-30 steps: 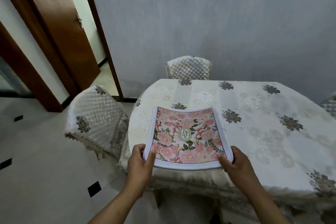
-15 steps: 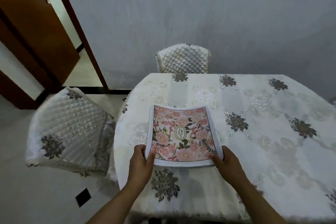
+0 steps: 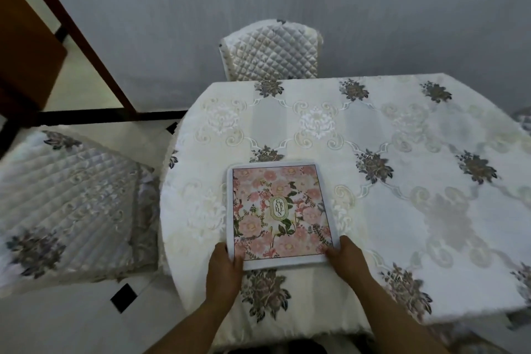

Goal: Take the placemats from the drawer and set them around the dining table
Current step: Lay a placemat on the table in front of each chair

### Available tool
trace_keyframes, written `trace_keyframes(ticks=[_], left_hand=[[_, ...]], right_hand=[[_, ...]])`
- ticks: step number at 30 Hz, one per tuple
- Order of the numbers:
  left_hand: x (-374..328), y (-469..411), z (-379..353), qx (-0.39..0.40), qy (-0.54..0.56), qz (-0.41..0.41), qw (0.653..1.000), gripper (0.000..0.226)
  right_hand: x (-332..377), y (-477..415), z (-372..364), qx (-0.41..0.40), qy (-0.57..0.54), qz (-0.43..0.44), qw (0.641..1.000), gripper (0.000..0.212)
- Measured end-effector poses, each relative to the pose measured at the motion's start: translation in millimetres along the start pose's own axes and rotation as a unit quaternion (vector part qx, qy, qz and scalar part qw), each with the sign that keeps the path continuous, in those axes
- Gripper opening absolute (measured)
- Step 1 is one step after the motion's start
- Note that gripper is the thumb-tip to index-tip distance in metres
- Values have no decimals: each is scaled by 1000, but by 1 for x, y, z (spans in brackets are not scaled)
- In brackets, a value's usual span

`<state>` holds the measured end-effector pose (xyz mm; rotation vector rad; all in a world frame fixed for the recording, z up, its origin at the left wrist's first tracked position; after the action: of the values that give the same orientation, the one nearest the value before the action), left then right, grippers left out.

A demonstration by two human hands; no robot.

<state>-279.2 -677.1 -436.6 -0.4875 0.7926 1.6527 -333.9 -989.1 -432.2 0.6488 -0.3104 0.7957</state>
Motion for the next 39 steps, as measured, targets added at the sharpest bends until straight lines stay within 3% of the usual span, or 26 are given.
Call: trace_keyframes(ticks=[5, 12, 21, 26, 32, 39], left_hand=[[-3, -5, 1, -32, -108, -14, 994, 36], [-27, 4, 8, -71, -89, 5, 994, 22], [-62, 31, 26, -88, -42, 6, 995, 23], [-72, 66, 27, -106, -16, 17, 994, 29], [-72, 104, 44, -120, -3, -13, 993, 30], [-102, 151, 60, -84, 39, -99, 991, 24]], right_hand=[[4, -7, 1, -40, 23, 11, 999, 40], [7, -2, 17, -74, 5, 58, 996, 20], [3, -15, 39, 33, -4, 98, 995, 22], [4, -3, 41, 53, -12, 118, 992, 37], [-6, 33, 79, -14, -13, 172, 985, 34], [-31, 97, 134, -108, -13, 169, 980, 27]])
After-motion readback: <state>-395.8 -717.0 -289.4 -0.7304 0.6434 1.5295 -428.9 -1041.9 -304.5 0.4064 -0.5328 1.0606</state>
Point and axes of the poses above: each hand's wrist, its own y-axis away from the middle knuckle, its own z-axis out of the back of the hand, x = y × z, the point moved 4 cm from there along -y, towards the middle knuckle, and after that the axes turned 4 degrees about -x, right-handed, at the moved point
